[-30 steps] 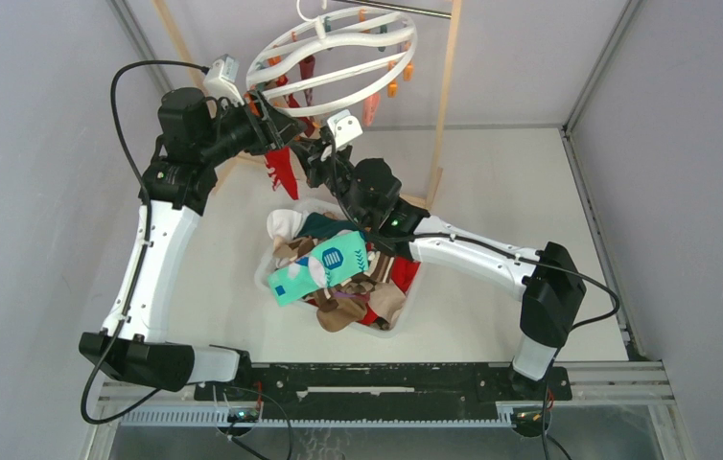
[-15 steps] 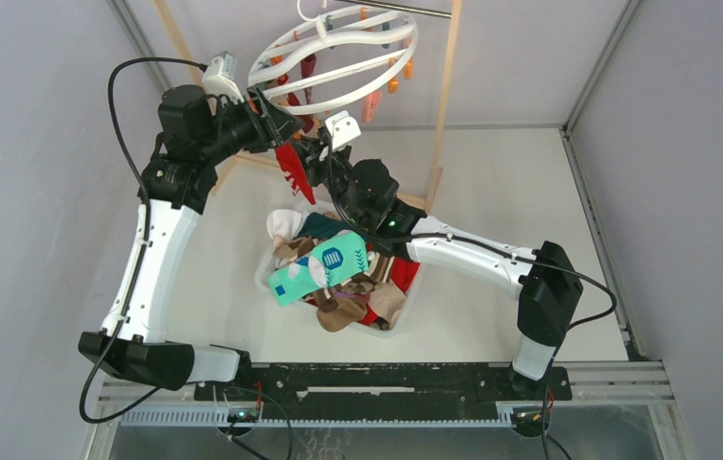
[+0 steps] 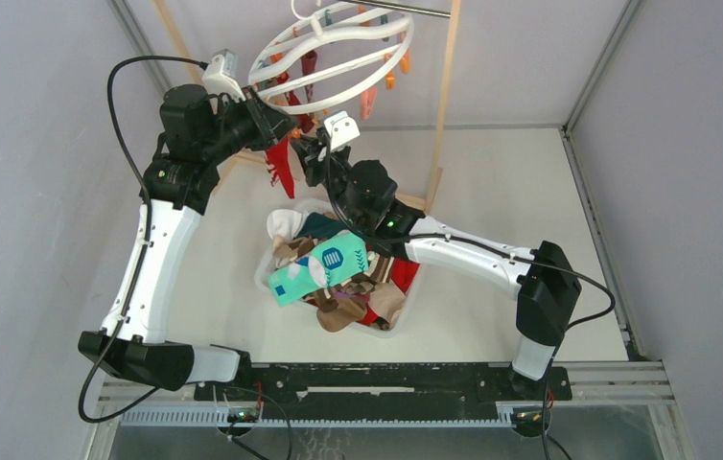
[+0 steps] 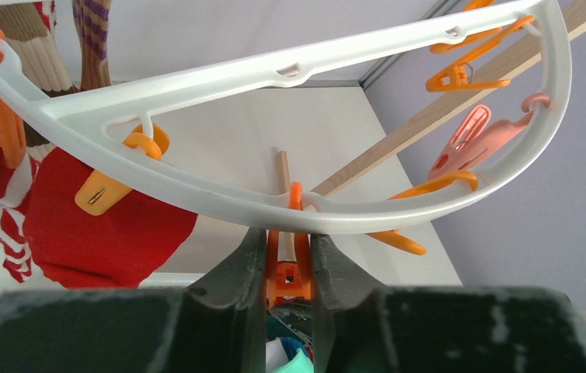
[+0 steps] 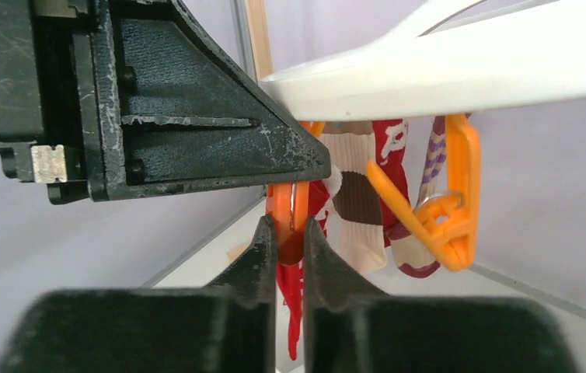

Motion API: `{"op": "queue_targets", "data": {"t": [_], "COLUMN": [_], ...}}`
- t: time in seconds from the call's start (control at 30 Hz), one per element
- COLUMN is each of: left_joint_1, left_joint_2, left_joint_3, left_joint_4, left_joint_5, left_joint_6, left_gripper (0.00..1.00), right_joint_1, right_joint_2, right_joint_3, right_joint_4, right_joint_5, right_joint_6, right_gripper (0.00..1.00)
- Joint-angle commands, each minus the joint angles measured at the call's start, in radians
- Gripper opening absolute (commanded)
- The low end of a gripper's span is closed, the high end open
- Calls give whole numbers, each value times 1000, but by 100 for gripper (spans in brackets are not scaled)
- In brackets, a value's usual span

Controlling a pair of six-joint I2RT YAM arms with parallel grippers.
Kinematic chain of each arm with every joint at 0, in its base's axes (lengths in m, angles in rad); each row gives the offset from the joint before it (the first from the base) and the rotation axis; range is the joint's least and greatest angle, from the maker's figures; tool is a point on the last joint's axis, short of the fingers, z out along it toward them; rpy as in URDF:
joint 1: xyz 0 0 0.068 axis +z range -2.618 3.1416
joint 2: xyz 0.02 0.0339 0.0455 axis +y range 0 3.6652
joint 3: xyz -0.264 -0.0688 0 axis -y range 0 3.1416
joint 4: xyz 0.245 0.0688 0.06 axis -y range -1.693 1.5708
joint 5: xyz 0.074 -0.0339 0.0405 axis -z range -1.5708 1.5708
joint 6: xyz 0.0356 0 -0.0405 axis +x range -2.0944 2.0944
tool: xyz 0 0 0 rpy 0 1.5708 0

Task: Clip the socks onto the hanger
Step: Open the clamp at the hanger, then pick up the sock from the bin.

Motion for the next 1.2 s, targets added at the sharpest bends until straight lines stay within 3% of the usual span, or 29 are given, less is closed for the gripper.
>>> {"op": "queue_targets", "data": {"t": [0.0, 0.13, 0.3, 0.37, 0.4, 0.5, 0.63, 0.7, 0.9, 1.07, 1.17], "left_joint_1": [4, 4, 5, 4, 4, 5, 4, 4, 4, 4, 4], "left_joint_2": [-23, -34, -41, -41, -44, -47, -50, -49, -45, -43, -38], "left_joint_3": [31, 15, 6, 8, 7, 6, 11, 15, 14, 18, 29], "left_joint_4": [96, 100, 95, 89, 86, 76, 62, 50, 41, 40, 34], "left_joint_5": [-46, -38, -19, -16, -13, -4, 15, 22, 41, 50, 53], "left_joint_6": [-9, 1, 16, 22, 26, 41, 55, 62, 59, 58, 58], "left_gripper": [3, 0, 0, 0, 0, 0, 0, 0, 0, 0, 0], "right_joint_1": [25, 21, 6, 9, 9, -1, -120, -140, -151, 41, 187], "right_joint_2": [-26, -101, -246, -303, -329, -393, -498, -525, -550, -550, -518], "right_joint_3": [-13, -113, -231, -271, -278, -280, -344, -352, -357, -370, -370], "right_joint_4": [30, 84, 31, -19, -63, -280, -504, -621, -929, -898, -783], "right_joint_5": [-33, -24, -14, 9, 37, 190, -107, -172, -343, -218, -164], "right_joint_6": [-27, -30, 1, 3, 23, 197, 360, 420, 654, 484, 197], "right_gripper": [24, 59, 78, 96, 99, 100, 100, 99, 80, 75, 77]}}
